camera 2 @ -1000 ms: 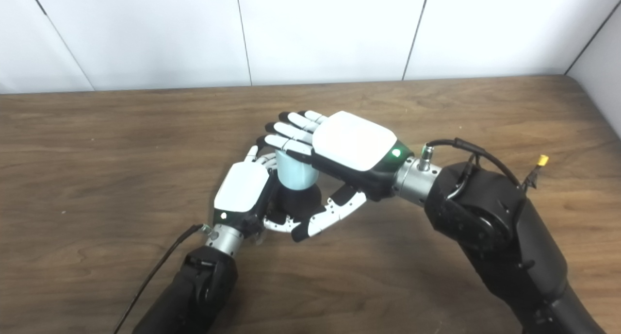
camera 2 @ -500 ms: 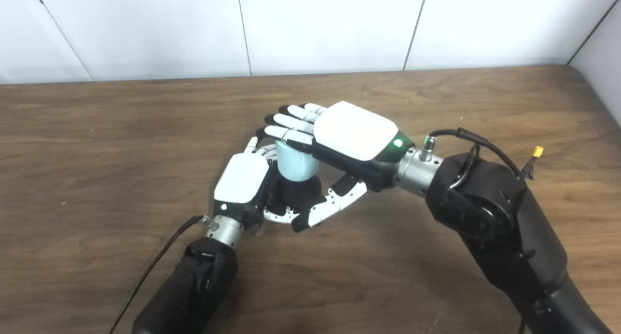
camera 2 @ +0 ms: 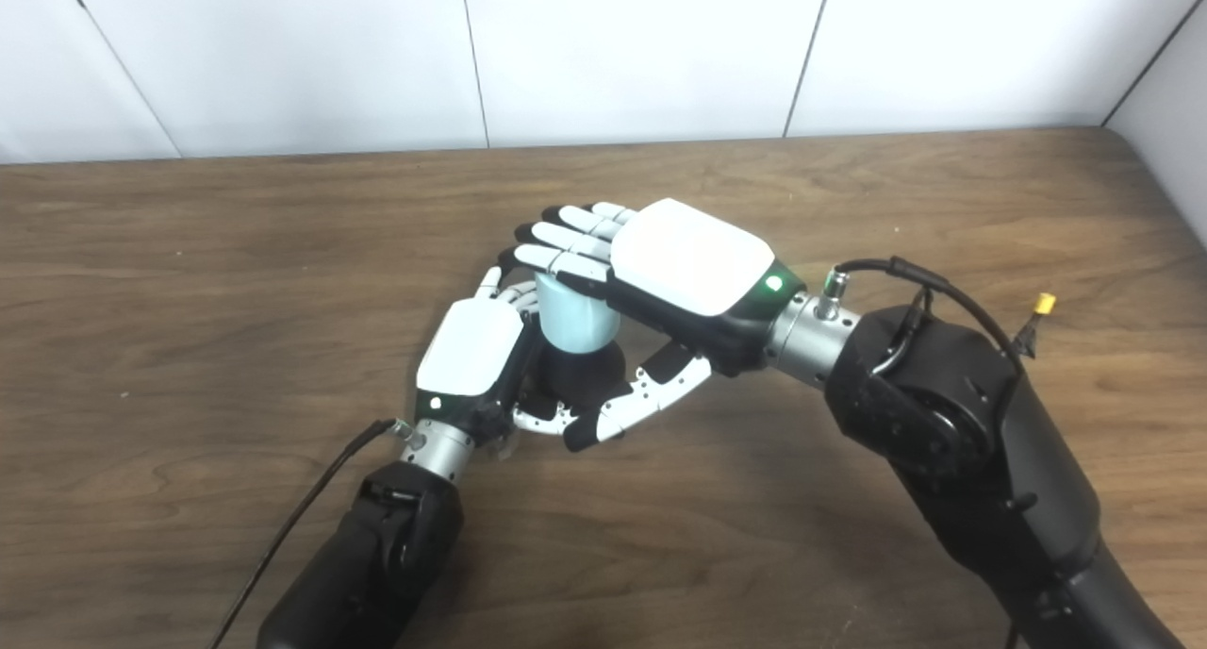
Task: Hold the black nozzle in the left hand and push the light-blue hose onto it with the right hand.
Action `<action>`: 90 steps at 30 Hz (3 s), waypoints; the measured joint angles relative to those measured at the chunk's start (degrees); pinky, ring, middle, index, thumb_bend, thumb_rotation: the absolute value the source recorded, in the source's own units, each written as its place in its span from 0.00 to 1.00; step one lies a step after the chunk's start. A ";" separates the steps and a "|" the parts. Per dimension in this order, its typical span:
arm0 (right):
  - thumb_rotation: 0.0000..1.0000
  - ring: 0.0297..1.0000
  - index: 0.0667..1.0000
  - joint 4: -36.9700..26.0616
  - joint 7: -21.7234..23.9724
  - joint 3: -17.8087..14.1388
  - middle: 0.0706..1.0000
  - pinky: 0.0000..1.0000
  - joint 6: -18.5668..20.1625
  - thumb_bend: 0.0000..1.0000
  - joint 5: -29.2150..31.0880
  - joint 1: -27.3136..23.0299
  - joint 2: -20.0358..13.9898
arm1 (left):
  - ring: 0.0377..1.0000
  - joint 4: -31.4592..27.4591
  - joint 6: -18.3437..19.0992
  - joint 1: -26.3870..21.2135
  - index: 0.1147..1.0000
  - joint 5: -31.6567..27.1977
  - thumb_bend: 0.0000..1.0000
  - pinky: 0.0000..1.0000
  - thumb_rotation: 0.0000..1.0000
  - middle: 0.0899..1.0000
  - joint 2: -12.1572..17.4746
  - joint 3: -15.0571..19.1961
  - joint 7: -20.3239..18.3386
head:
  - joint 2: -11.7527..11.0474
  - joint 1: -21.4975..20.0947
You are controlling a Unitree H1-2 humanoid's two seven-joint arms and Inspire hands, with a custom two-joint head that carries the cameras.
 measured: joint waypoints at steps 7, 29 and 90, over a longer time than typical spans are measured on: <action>0.92 0.96 0.94 0.00 -0.92 1.00 0.95 0.92 -0.11 0.73 -1.12 0.32 -0.15 | 0.83 -0.18 0.63 0.20 0.42 -0.01 0.52 1.00 0.05 0.71 0.00 0.08 -0.07 | 0.09 0.09; 0.96 0.97 0.95 0.43 -3.16 2.46 0.96 0.96 -0.46 0.74 -2.73 1.09 -0.25 | 0.82 -0.25 0.38 0.33 0.42 -0.07 0.52 1.00 0.05 0.70 0.17 0.08 0.10 | 0.62 0.00; 0.95 0.99 0.99 -1.87 1.42 -6.03 0.99 0.92 8.20 0.65 7.27 -0.19 0.98 | 0.83 -0.40 -0.25 0.47 0.42 -0.07 0.52 1.00 0.05 0.70 -0.24 0.32 -1.04 | -0.17 0.53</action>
